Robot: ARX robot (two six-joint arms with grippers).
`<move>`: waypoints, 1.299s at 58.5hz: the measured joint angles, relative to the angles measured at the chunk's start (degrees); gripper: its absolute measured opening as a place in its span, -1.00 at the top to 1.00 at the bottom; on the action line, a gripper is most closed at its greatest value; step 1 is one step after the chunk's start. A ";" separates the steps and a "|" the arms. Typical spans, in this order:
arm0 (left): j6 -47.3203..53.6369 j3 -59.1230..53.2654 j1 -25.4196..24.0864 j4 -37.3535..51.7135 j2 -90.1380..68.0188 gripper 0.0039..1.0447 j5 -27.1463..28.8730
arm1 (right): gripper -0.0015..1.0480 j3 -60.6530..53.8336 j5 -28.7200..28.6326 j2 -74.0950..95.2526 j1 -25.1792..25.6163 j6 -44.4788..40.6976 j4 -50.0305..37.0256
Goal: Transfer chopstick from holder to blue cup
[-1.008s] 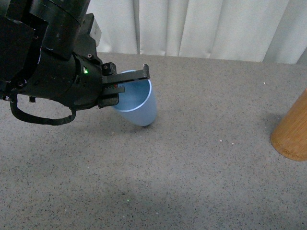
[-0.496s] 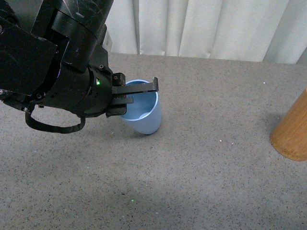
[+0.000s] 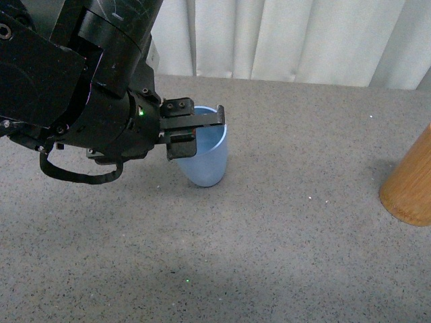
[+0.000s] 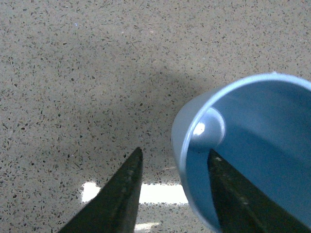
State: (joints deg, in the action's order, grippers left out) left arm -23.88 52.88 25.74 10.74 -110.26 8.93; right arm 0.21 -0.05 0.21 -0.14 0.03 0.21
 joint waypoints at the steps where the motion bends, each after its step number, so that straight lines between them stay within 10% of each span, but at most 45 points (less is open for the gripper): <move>1: 0.00 0.04 0.00 -0.02 0.00 0.15 0.00 | -0.81 0.00 0.00 0.00 0.00 -0.02 0.00; 20: -0.61 1.05 0.42 -0.70 0.02 -0.90 0.02 | -0.81 0.00 0.00 0.00 0.00 0.00 0.00; 47: -6.95 -0.50 -3.06 1.79 3.23 -0.88 1.81 | -0.81 0.00 0.00 0.00 0.00 0.00 0.00; 51: 2.75 -8.26 -3.93 24.74 2.54 -0.63 9.49 | -0.81 0.00 0.00 0.00 0.00 0.00 0.00; 60: 18.43 -26.53 -11.78 60.04 9.22 -0.08 3.41 | -0.81 0.00 0.15 0.00 0.00 -0.02 0.00; 76: 22.56 -48.11 -25.70 56.48 34.47 0.82 -7.85 | -0.81 0.00 -0.04 0.00 0.00 -0.02 0.00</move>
State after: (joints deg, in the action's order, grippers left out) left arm -1.32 4.78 0.03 67.22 -75.79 1.08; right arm 0.21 -0.10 0.21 -0.14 0.01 0.21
